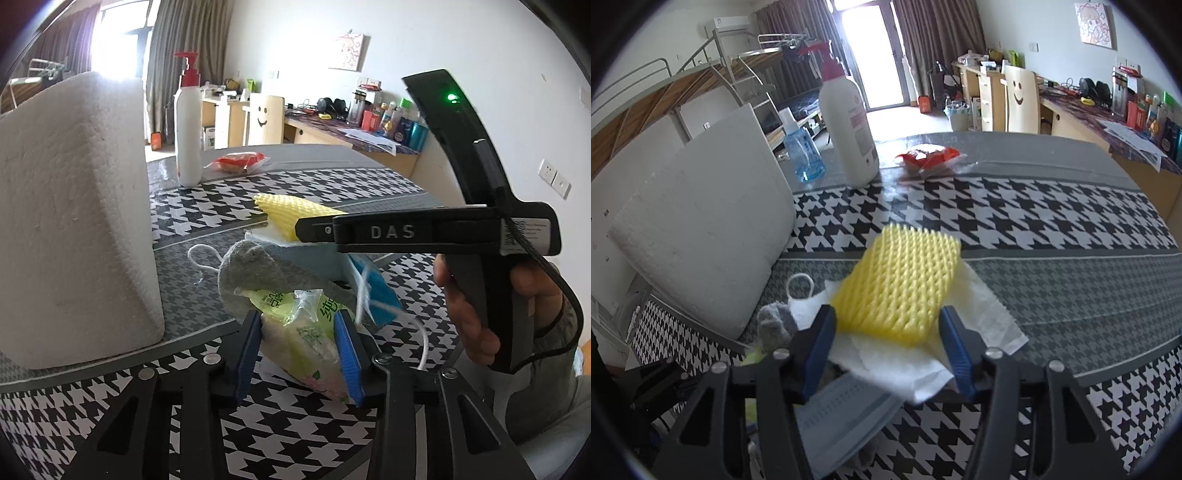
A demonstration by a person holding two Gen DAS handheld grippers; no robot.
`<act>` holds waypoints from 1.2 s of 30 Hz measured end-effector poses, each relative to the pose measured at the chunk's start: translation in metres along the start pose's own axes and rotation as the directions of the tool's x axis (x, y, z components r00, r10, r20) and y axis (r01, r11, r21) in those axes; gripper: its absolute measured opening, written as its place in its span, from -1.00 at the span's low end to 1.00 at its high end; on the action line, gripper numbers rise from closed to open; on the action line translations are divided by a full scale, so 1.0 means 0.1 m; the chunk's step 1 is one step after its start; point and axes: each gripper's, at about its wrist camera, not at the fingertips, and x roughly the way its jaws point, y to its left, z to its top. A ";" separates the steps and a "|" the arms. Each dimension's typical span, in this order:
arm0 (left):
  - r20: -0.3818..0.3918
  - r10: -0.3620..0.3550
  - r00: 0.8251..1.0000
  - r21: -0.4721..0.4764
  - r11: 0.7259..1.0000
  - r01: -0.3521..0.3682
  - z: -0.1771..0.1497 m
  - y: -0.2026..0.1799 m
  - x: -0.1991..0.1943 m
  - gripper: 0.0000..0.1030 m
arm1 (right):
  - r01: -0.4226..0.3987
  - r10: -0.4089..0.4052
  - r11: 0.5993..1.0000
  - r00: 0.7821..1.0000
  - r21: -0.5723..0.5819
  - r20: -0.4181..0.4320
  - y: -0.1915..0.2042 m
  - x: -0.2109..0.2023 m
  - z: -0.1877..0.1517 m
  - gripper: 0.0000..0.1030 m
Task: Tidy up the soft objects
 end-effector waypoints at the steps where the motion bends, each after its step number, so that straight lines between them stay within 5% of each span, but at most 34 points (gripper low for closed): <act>1: 0.001 -0.002 1.000 -0.001 1.000 0.002 0.00 0.00 0.00 -0.20 | 0.002 -0.002 1.000 1.000 0.002 -0.004 -0.01 0.02 0.01 0.15; 18: 0.011 -0.021 1.000 0.001 1.000 0.021 -0.05 0.01 -0.12 -0.24 | 0.008 -0.007 0.999 1.000 -0.040 0.012 0.03 -0.15 -0.11 -0.63; 36: 0.051 -0.008 0.999 -0.013 1.000 0.008 -0.13 0.08 -0.38 -0.25 | 0.045 -0.043 0.997 0.998 -0.059 0.034 0.04 -0.55 -0.49 -0.66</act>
